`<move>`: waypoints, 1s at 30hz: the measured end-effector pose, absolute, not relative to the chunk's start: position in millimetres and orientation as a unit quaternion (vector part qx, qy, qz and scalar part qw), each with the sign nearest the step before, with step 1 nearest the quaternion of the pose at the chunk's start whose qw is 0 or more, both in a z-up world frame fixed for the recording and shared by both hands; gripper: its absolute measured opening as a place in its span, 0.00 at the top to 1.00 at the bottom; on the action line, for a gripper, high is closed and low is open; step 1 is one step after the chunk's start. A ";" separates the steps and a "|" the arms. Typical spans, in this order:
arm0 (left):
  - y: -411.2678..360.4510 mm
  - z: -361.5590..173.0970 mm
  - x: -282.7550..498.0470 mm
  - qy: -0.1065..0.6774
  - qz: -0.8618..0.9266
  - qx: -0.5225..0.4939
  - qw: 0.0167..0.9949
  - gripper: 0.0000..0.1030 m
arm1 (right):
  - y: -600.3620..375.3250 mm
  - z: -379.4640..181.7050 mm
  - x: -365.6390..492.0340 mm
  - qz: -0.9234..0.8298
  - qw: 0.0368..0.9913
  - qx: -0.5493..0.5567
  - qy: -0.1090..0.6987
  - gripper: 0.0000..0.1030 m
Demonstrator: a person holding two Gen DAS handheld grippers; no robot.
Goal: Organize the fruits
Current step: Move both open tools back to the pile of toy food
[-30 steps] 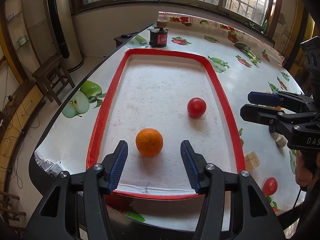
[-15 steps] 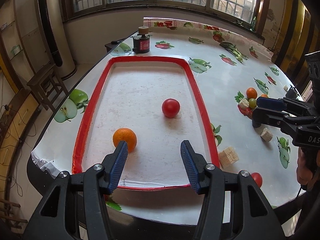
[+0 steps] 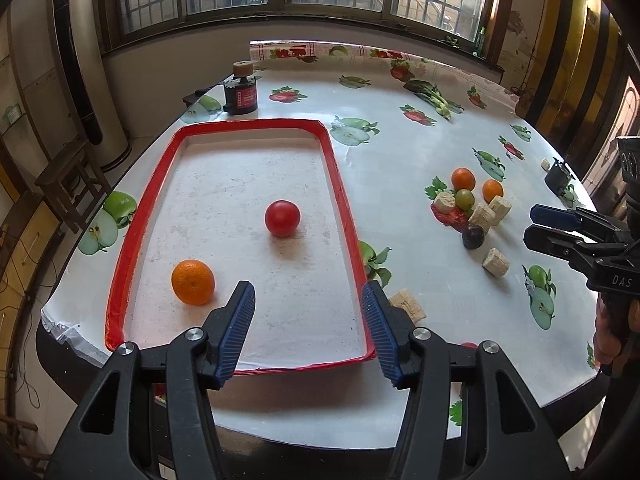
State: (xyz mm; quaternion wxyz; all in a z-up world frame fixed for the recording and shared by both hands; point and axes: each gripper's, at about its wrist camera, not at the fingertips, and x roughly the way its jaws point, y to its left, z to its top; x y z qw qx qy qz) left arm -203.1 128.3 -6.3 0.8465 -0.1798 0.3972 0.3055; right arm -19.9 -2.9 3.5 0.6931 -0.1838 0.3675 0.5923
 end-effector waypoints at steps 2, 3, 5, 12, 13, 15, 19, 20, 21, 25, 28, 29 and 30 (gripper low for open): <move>122.0 -6.0 -196.3 0.398 0.295 -0.178 0.850 0.45 | -15.7 2.3 -10.6 0.580 0.703 -0.181 0.370 0.36; 119.0 -5.9 -192.3 0.399 0.290 -0.176 0.852 0.45 | -22.1 1.8 -6.0 0.574 0.707 -0.179 0.372 0.36; 112.6 -6.3 -184.2 0.403 0.279 -0.171 0.855 0.45 | -33.8 0.4 2.7 0.562 0.716 -0.175 0.376 0.36; 92.4 -8.7 -157.0 0.413 0.244 -0.162 0.862 0.45 | -65.4 -4.0 31.2 0.532 0.737 -0.154 0.387 0.36; 89.3 -8.7 -153.3 0.414 0.240 -0.160 0.863 0.45 | -67.8 -4.3 34.5 0.529 0.739 -0.152 0.388 0.36; 84.0 -9.1 -145.5 0.416 0.231 -0.155 0.866 0.45 | -70.0 -5.6 39.6 0.524 0.742 -0.148 0.391 0.36; 76.3 -12.2 -126.2 0.421 0.213 -0.149 0.869 0.46 | -70.5 -9.2 48.1 0.520 0.744 -0.143 0.394 0.36; 75.0 -13.9 -120.9 0.423 0.208 -0.149 0.869 0.46 | -68.5 -10.3 50.1 0.519 0.744 -0.143 0.395 0.36; 73.7 -15.8 -115.3 0.426 0.203 -0.149 0.869 0.46 | -66.6 -11.6 51.3 0.518 0.745 -0.143 0.396 0.36; 69.3 -23.6 -94.6 0.436 0.185 -0.147 0.868 0.46 | -52.7 -19.7 59.0 0.517 0.740 -0.148 0.403 0.36; 64.5 -28.9 -81.3 0.443 0.167 -0.148 0.868 0.46 | -39.5 -27.5 64.3 0.517 0.736 -0.154 0.409 0.40; 61.8 -30.7 -76.9 0.445 0.160 -0.147 0.869 0.46 | -34.9 -30.2 66.5 0.517 0.735 -0.156 0.411 0.40; 59.4 -32.6 -72.8 0.448 0.153 -0.147 0.869 0.46 | -29.8 -33.1 69.0 0.515 0.734 -0.159 0.413 0.41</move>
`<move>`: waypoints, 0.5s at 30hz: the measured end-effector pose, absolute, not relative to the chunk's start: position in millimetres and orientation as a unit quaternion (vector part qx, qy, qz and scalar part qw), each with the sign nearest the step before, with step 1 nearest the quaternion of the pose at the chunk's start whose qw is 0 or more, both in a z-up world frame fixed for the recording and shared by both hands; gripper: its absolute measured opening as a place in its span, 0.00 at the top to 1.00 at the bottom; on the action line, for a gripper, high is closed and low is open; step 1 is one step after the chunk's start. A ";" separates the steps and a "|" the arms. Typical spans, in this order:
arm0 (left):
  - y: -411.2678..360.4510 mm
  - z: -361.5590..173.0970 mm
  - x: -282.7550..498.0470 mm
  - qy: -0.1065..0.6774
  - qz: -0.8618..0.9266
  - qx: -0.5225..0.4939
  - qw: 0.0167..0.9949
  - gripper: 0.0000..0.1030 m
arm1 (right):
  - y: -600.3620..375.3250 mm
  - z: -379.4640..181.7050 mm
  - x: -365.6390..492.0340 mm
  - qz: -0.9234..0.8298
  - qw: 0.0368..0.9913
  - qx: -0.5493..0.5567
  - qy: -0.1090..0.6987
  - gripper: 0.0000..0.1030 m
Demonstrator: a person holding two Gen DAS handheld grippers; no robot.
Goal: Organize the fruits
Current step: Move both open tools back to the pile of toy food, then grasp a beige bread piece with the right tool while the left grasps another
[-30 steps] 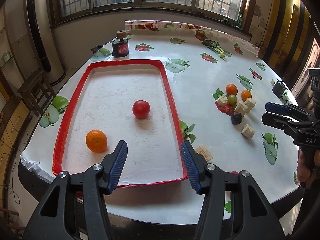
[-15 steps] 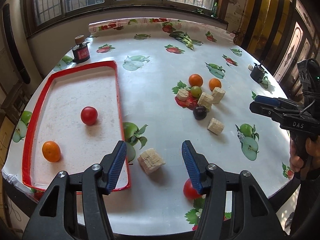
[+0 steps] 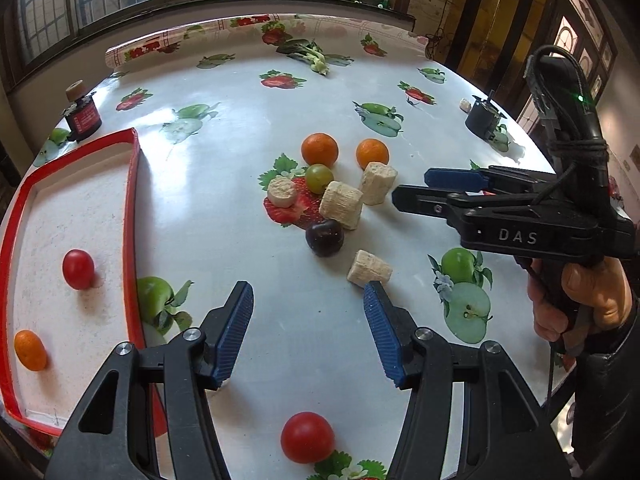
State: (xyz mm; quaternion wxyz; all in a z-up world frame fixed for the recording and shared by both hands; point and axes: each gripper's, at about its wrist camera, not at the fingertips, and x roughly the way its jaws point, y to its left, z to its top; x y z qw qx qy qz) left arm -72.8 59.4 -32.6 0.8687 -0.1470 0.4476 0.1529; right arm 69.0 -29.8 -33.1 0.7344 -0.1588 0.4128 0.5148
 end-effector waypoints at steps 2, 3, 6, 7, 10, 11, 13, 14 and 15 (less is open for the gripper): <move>54.1 -37.4 -63.8 0.454 0.139 -0.147 0.868 0.46 | -21.4 -39.5 73.4 0.511 0.733 -0.165 0.417 0.43; 51.9 -40.1 -59.4 0.457 0.132 -0.148 0.867 0.46 | -17.7 -42.6 75.6 0.511 0.731 -0.166 0.420 0.44; 45.9 -48.6 -47.3 0.468 0.115 -0.149 0.864 0.46 | -9.3 -51.3 81.1 0.510 0.726 -0.169 0.428 0.47; 44.7 -51.6 -43.7 0.471 0.111 -0.149 0.862 0.46 | -7.3 -53.4 82.3 0.511 0.725 -0.170 0.430 0.49; 44.5 -61.4 -32.7 0.480 0.101 -0.157 0.857 0.46 | -2.0 -58.8 87.6 0.511 0.721 -0.169 0.436 0.55; 45.3 -64.9 -29.6 0.484 0.097 -0.161 0.855 0.46 | -0.6 -60.4 89.3 0.511 0.720 -0.168 0.438 0.56; 44.8 -64.9 -26.9 0.479 0.099 -0.155 0.858 0.49 | 1.1 -62.5 91.0 0.512 0.719 -0.167 0.440 0.62; 45.2 -64.4 -26.3 0.478 0.103 -0.153 0.859 0.56 | 1.4 -62.6 91.2 0.514 0.718 -0.165 0.440 0.64; 46.2 -64.0 -26.2 0.478 0.100 -0.156 0.859 0.69 | 1.3 -62.0 91.1 0.516 0.717 -0.163 0.439 0.70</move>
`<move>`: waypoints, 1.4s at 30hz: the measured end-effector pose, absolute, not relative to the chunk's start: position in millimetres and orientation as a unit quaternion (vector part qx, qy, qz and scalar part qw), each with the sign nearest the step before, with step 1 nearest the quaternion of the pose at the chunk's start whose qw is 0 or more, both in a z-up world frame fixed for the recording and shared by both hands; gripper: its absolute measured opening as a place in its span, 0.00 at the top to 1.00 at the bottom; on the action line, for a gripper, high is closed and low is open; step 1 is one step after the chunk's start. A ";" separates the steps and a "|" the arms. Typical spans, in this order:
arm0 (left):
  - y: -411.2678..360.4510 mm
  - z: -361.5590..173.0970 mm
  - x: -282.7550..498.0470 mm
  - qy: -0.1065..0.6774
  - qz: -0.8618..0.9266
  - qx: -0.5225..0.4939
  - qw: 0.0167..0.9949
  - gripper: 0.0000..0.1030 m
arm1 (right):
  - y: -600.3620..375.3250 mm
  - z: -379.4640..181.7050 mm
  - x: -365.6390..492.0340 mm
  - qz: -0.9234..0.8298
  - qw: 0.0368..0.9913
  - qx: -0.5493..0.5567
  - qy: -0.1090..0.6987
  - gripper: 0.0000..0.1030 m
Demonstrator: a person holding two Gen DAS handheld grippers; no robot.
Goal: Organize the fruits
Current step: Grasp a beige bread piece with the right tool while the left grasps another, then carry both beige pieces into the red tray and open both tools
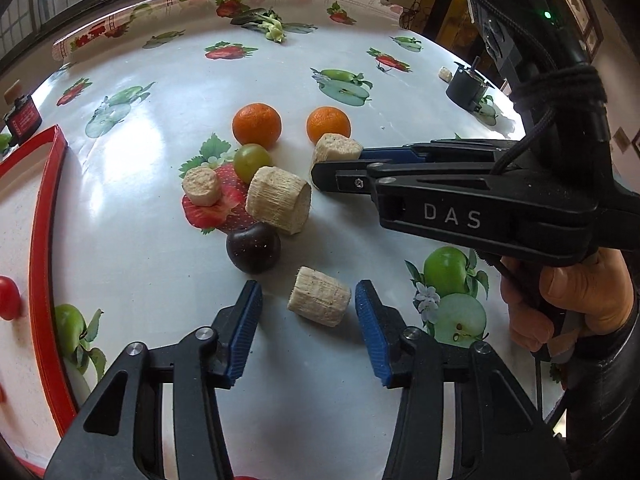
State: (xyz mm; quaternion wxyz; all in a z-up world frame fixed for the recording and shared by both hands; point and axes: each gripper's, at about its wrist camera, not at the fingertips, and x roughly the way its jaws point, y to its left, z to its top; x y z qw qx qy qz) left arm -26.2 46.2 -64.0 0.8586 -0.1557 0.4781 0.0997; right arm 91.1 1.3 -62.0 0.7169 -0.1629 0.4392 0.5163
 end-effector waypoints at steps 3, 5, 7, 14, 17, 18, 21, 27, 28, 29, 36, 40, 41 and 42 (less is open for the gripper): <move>48.3 -62.1 -29.3 0.475 0.097 -0.161 0.860 0.73 | -0.6 -57.5 88.9 0.515 0.722 -0.164 0.432 0.72; 48.1 -58.0 -34.4 0.469 0.100 -0.159 0.863 0.73 | -3.4 -53.2 88.2 0.516 0.725 -0.160 0.428 0.72; 48.4 -51.0 -39.9 0.461 0.100 -0.158 0.868 0.73 | -6.7 -48.5 86.6 0.516 0.728 -0.159 0.422 0.72; 54.3 -30.4 -61.5 0.439 0.126 -0.143 0.878 0.73 | -18.5 -30.1 73.6 0.524 0.732 -0.153 0.407 0.72; 60.7 -23.6 -72.3 0.429 0.141 -0.142 0.881 0.73 | -21.6 -23.5 66.6 0.529 0.732 -0.153 0.401 0.72; 63.3 -21.6 -76.0 0.426 0.145 -0.143 0.881 0.73 | -21.9 -21.5 64.5 0.531 0.732 -0.153 0.400 0.72; 70.9 -17.4 -87.3 0.419 0.157 -0.146 0.882 0.73 | -21.4 -15.8 57.5 0.536 0.730 -0.155 0.394 0.72; 89.2 -12.0 -110.2 0.406 0.178 -0.160 0.882 0.73 | -15.0 -6.2 44.1 0.549 0.725 -0.156 0.385 0.72; 92.2 -11.4 -113.3 0.404 0.182 -0.163 0.882 0.73 | -13.5 -4.6 41.9 0.551 0.724 -0.157 0.383 0.72; 94.8 -10.8 -116.4 0.402 0.185 -0.165 0.881 0.73 | -11.8 -3.1 39.6 0.553 0.723 -0.157 0.382 0.72; 112.0 -8.0 -136.7 0.391 0.208 -0.178 0.879 0.73 | 2.0 3.6 22.2 0.568 0.714 -0.168 0.373 0.72; 121.0 -6.5 -146.2 0.385 0.220 -0.183 0.878 0.73 | 10.3 6.4 14.4 0.575 0.709 -0.171 0.369 0.72; 123.1 -6.1 -148.1 0.384 0.222 -0.184 0.877 0.73 | 12.2 7.0 12.6 0.577 0.708 -0.172 0.368 0.72; 125.1 -5.5 -150.1 0.382 0.224 -0.185 0.877 0.73 | 14.4 7.3 11.0 0.579 0.707 -0.172 0.368 0.72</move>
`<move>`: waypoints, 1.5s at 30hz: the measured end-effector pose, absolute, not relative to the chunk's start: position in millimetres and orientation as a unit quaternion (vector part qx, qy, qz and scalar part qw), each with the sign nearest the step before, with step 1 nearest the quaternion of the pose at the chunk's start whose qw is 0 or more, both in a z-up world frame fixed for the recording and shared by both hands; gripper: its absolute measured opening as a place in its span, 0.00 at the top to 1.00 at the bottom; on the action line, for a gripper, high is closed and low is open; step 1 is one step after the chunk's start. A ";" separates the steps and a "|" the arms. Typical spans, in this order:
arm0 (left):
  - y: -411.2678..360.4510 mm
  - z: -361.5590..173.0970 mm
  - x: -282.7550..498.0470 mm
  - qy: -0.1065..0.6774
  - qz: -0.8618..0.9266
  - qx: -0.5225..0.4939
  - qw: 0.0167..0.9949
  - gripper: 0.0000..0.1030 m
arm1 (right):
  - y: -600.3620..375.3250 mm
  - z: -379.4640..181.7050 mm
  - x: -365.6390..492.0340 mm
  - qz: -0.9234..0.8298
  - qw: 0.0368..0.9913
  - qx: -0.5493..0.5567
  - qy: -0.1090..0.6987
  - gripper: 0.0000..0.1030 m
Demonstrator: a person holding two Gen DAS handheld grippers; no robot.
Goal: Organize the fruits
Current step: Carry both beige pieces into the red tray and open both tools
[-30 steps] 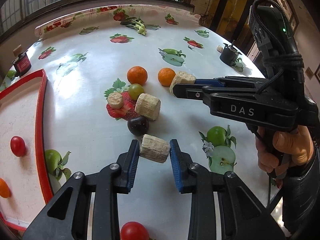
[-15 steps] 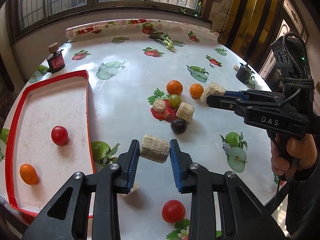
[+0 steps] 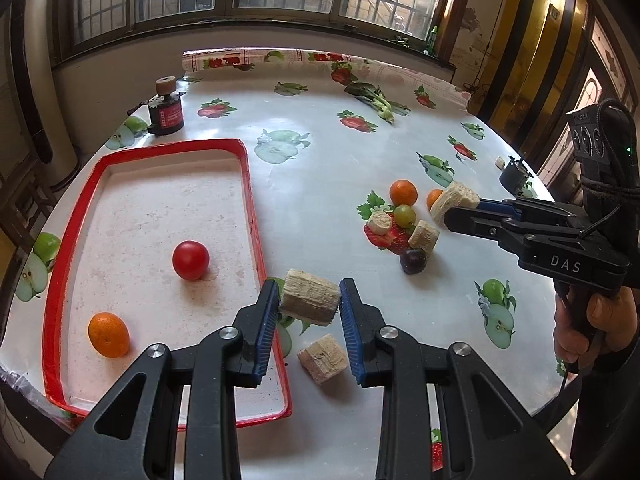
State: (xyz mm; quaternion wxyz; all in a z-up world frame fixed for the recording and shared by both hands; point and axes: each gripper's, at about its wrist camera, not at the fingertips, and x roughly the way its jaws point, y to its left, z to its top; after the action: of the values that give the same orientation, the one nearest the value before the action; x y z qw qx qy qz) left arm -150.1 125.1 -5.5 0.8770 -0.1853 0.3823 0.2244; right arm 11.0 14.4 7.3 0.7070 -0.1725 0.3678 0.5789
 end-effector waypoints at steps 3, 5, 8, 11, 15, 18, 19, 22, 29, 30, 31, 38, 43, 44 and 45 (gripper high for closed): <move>131.0 -4.2 -156.6 0.378 0.231 -0.189 0.876 0.73 | 21.6 8.0 5.9 0.584 0.702 -0.175 0.367 0.72; 134.5 -3.5 -160.9 0.376 0.237 -0.191 0.875 0.73 | 26.5 8.3 1.5 0.589 0.699 -0.177 0.366 0.72; 141.5 -3.1 -166.7 0.373 0.245 -0.195 0.873 0.73 | 34.4 8.9 -4.7 0.595 0.693 -0.179 0.365 0.72; 150.1 -2.8 -173.3 0.370 0.255 -0.199 0.871 0.73 | 42.9 9.3 -10.6 0.601 0.688 -0.181 0.364 0.72; 163.1 -2.0 -181.9 0.367 0.268 -0.205 0.867 0.73 | 55.5 8.7 -17.1 0.609 0.680 -0.184 0.364 0.72; 172.3 -2.5 -187.7 0.365 0.278 -0.209 0.864 0.73 | 65.5 8.1 -22.4 0.615 0.674 -0.187 0.364 0.72; 175.3 -2.9 -190.0 0.364 0.280 -0.211 0.863 0.73 | 69.0 7.7 -23.7 0.617 0.672 -0.188 0.364 0.72; 183.6 -4.0 -195.0 0.364 0.288 -0.215 0.859 0.73 | 78.3 7.4 -29.7 0.623 0.666 -0.190 0.363 0.72; 204.9 -7.3 -206.3 0.362 0.307 -0.223 0.852 0.73 | 102.0 4.4 -41.7 0.636 0.652 -0.196 0.363 0.72; 208.3 -8.2 -207.4 0.362 0.309 -0.225 0.850 0.72 | 106.3 4.2 -43.1 0.638 0.650 -0.197 0.363 0.72; 212.6 -9.1 -208.7 0.362 0.311 -0.226 0.849 0.73 | 110.6 3.5 -44.5 0.639 0.648 -0.199 0.363 0.72; 238.1 -16.3 -206.4 0.373 0.321 -0.228 0.840 0.73 | 146.3 -3.4 -51.6 0.651 0.632 -0.201 0.371 0.73; 257.9 -27.4 -195.9 0.388 0.318 -0.229 0.834 0.72 | 177.9 -15.9 -55.6 0.652 0.621 -0.207 0.383 0.73; 262.0 -30.3 -194.1 0.392 0.318 -0.231 0.832 0.72 | 184.6 -19.6 -55.8 0.649 0.622 -0.210 0.385 0.73; 265.7 -33.0 -192.5 0.395 0.317 -0.234 0.830 0.72 | 190.7 -23.1 -55.4 0.647 0.621 -0.213 0.388 0.73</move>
State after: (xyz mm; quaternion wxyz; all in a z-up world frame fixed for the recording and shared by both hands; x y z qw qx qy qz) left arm -192.5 265.7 -33.0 0.8302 -0.2338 0.3947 0.3166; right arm -55.4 190.7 -23.1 0.6212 -0.2127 0.3880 0.6468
